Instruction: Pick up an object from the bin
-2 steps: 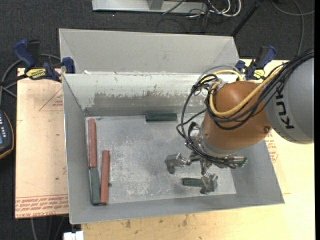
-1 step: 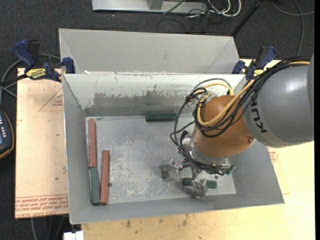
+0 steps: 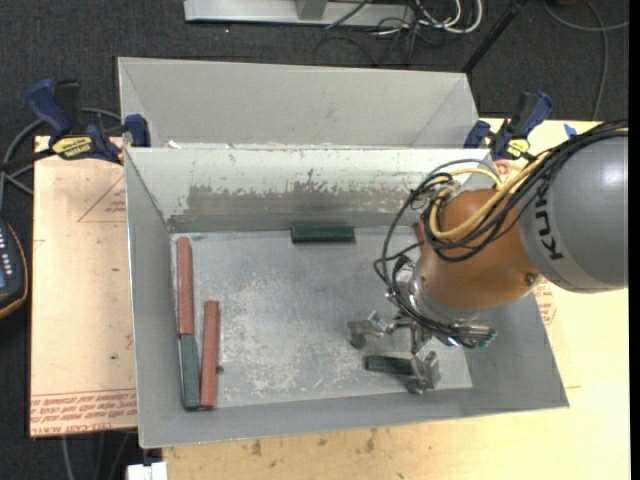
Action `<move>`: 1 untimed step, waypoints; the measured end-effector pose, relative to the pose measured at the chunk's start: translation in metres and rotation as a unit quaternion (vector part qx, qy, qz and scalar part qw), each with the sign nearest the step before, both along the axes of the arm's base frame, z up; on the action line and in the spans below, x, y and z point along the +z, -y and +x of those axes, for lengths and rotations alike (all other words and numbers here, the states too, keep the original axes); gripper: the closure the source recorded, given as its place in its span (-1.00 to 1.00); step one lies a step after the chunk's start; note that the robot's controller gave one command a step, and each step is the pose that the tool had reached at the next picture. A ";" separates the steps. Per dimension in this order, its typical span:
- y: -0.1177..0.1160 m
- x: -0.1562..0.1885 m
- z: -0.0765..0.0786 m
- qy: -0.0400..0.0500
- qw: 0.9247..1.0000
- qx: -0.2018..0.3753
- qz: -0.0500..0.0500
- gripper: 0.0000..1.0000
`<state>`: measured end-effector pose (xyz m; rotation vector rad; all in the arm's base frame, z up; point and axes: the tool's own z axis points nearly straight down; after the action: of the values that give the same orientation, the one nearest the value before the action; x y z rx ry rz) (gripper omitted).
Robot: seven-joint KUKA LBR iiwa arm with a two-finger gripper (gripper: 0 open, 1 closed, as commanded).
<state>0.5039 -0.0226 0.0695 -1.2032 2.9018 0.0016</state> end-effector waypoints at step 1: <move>-0.002 0.001 0.000 0.000 1.000 0.002 0.000 1.00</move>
Offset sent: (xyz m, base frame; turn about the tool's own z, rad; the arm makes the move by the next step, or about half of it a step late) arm 0.0000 0.0000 0.0000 0.0000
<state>0.5044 -0.0210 0.0706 -1.2093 2.8986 0.0017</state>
